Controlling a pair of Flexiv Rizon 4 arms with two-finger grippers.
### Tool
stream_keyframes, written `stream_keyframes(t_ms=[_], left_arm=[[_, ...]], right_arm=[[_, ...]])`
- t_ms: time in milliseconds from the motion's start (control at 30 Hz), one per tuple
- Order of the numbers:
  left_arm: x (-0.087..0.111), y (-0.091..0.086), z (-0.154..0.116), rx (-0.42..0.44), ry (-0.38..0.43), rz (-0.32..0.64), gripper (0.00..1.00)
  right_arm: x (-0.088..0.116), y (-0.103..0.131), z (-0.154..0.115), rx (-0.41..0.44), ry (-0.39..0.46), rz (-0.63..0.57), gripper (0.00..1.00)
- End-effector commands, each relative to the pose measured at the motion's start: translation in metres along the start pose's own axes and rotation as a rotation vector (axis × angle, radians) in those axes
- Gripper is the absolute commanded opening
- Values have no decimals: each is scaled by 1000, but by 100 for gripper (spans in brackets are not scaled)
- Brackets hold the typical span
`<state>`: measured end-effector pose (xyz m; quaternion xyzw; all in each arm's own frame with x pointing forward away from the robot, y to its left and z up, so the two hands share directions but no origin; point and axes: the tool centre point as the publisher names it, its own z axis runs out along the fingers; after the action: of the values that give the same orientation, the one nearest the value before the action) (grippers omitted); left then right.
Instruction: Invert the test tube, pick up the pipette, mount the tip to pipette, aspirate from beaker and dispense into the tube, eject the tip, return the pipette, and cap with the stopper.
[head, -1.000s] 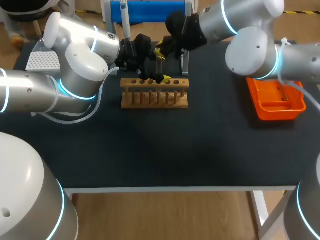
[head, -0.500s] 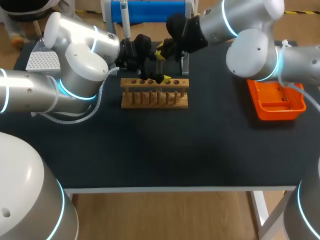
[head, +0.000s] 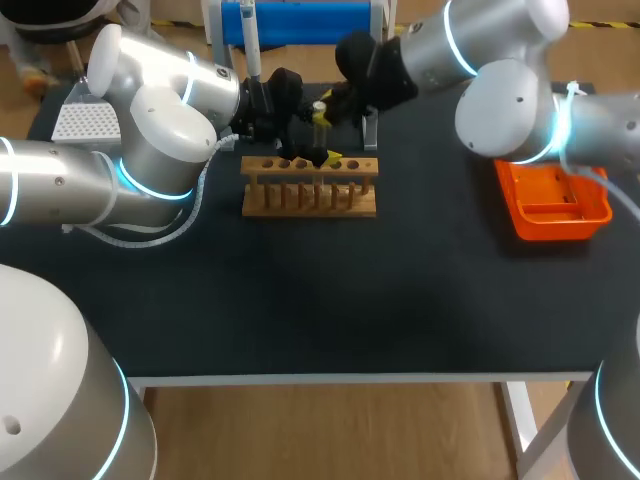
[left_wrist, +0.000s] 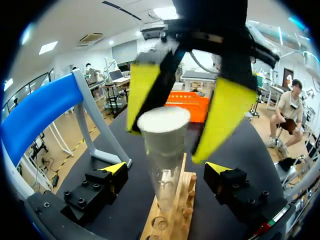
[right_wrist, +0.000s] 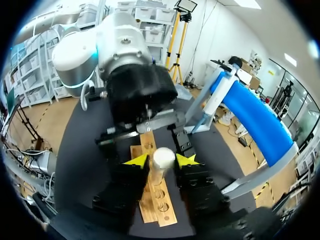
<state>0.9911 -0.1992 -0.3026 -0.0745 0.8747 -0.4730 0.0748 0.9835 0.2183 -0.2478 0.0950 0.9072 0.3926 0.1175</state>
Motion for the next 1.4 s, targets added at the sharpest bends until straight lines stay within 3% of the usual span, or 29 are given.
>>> stream_keyframes(t_ms=[33,700,1167,1400], left_arm=[[0,0,0,-2,1,-1,100],[0,0,0,-2,1,-1,100],[0,0,0,-2,1,-1,100],[0,0,0,-2,1,-1,100]], right_arm=[[-2,-2,2,-7,-2,5,100],[-11,-8,-20,-108,58,-1,100],[-8,-8,-40,-284,240,17,100],[-5,-2,-43,-371,292,13,100]])
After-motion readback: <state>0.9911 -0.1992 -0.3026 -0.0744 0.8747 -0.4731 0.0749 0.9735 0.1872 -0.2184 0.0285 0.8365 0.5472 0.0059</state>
